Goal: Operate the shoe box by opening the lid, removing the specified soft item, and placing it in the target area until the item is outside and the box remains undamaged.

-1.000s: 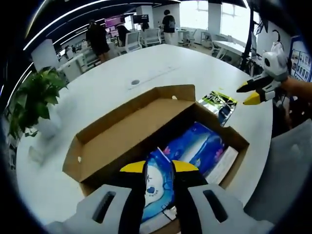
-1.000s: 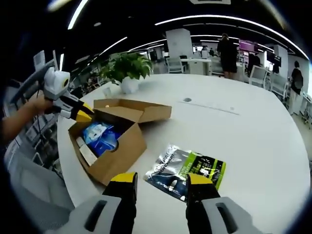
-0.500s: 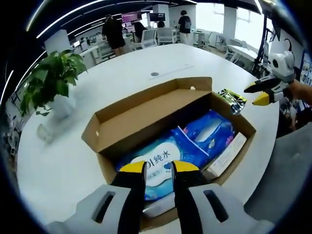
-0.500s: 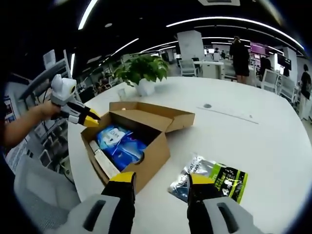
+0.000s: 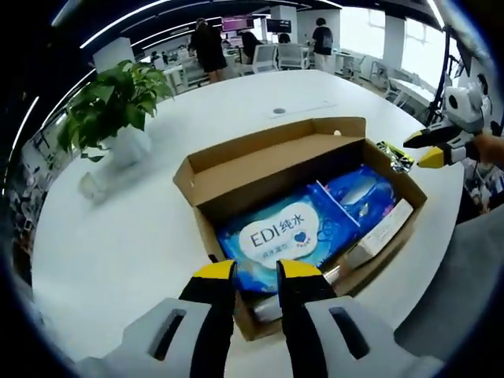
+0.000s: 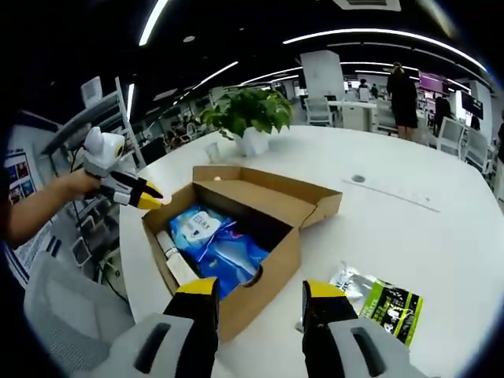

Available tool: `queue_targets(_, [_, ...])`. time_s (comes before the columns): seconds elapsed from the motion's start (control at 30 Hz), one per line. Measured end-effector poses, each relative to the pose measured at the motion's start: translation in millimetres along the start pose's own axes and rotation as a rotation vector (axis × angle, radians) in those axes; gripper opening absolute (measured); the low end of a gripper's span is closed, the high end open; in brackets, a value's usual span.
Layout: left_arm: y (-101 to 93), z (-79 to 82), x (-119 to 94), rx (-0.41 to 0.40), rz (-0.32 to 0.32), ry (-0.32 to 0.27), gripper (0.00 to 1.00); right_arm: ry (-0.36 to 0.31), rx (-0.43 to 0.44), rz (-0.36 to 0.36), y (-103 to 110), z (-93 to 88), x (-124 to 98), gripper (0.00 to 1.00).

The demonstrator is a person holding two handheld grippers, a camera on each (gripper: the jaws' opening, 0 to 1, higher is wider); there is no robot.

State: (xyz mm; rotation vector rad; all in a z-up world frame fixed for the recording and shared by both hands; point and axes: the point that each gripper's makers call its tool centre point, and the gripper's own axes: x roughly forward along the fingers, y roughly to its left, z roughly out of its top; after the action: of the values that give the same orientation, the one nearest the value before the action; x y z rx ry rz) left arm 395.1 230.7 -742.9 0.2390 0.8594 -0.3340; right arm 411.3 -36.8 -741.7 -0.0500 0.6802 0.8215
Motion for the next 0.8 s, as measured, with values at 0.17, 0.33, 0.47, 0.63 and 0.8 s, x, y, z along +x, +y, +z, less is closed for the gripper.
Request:
queue_targets(0.17, [10.2,-11.3,-1,-0.024,0.028,0.01,0.19,0.001,-0.014,0.023,9,4.7,9,0.39])
queue_targets(0.33, [16.8,-21.9,0,-0.06,0.049,0.017,0.19,0.004,-0.026,0.047,18,8.8,19,0.39])
queue_targets(0.47, [20.5,-30.5,3,-0.088,0.062,0.027,0.18,0.011,-0.036,0.066,26,10.7,27,0.39])
queue_targets(0.63, [22.0,-38.2,6,-0.129,0.072,0.029,0.13,0.015,-0.049,0.084,35,16.5,39,0.38])
queue_targets(0.8, [19.1,-40.7,9,-0.191,0.061,0.01,0.08,0.026,-0.056,0.105,44,19.3,51,0.36])
